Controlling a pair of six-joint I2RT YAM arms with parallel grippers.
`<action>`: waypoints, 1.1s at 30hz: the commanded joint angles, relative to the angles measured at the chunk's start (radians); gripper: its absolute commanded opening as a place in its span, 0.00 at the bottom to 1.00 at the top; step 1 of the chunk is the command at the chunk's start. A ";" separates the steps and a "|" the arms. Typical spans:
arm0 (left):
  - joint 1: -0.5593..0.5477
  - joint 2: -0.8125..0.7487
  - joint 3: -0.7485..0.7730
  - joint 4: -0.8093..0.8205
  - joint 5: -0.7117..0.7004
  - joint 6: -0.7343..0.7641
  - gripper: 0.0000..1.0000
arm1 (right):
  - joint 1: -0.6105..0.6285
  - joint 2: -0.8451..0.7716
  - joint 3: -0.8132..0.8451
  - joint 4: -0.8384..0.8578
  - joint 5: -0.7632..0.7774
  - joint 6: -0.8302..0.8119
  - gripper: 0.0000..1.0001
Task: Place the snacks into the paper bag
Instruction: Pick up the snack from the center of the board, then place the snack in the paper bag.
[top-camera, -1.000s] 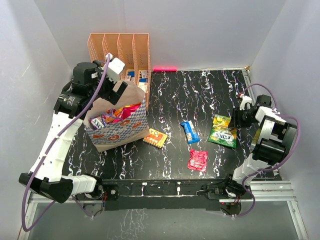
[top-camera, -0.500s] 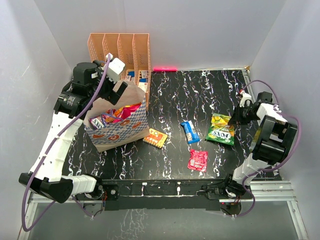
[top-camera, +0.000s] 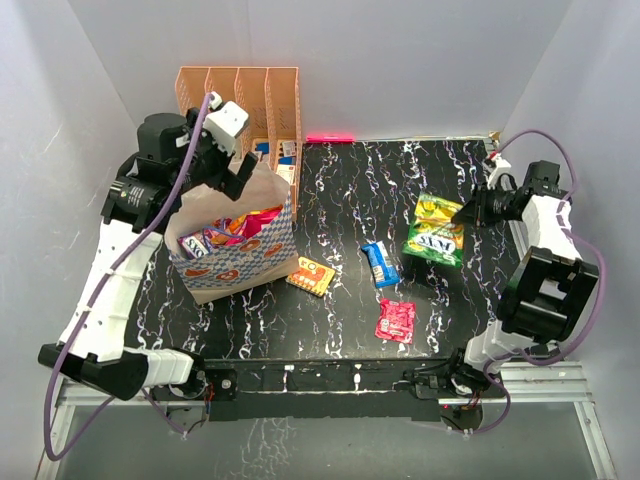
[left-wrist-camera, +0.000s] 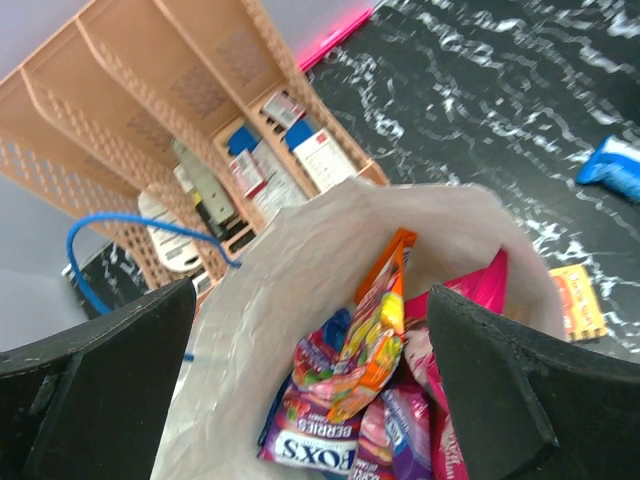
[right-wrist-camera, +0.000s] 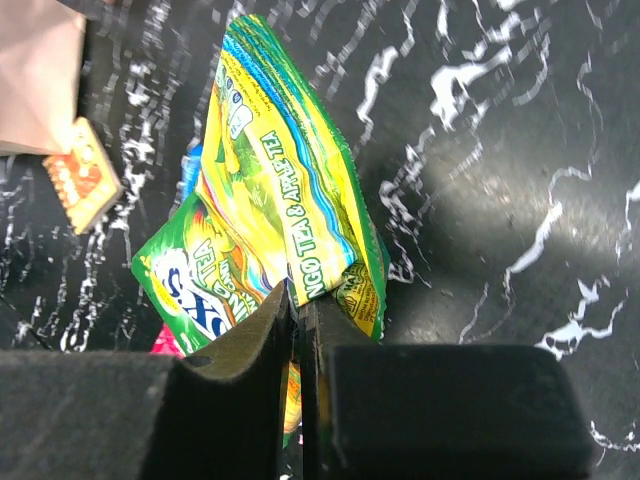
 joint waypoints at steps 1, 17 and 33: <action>0.004 0.014 0.068 0.031 0.189 -0.078 0.98 | 0.051 -0.112 0.083 0.075 -0.156 0.099 0.08; -0.132 0.174 0.123 0.219 0.448 -0.378 0.94 | 0.357 -0.251 0.206 0.501 -0.105 0.518 0.08; -0.208 0.322 0.051 0.528 0.627 -0.783 0.89 | 0.452 -0.333 0.165 0.736 -0.196 0.770 0.08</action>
